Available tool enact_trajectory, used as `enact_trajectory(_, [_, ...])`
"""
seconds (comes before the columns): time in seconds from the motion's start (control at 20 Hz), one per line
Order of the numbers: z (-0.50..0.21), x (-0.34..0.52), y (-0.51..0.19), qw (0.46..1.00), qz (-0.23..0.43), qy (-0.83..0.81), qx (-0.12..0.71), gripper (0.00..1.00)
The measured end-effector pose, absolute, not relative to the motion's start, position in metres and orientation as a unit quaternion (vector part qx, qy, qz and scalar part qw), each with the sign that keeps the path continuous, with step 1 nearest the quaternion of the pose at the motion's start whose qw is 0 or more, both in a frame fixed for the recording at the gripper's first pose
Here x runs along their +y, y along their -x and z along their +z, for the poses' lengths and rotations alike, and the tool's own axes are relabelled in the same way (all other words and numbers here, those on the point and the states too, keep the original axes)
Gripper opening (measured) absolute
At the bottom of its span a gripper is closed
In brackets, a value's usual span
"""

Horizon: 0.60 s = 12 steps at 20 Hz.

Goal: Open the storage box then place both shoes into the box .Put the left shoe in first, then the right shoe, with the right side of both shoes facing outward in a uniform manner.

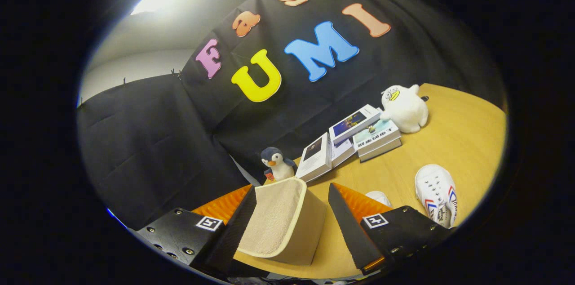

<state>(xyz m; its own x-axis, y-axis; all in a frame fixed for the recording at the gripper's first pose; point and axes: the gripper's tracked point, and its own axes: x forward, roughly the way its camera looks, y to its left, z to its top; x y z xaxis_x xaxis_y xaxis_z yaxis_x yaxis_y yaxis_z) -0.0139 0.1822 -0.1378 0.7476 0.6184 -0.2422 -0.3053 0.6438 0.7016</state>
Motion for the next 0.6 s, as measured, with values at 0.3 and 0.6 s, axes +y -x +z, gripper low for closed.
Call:
enact_trajectory(0.3, [-0.175,0.216,0.028,0.807,0.286,-0.414,0.31,0.98])
enact_trajectory(0.6, [-0.204,0.246,0.042,0.738,0.3,-0.48,0.367,0.98])
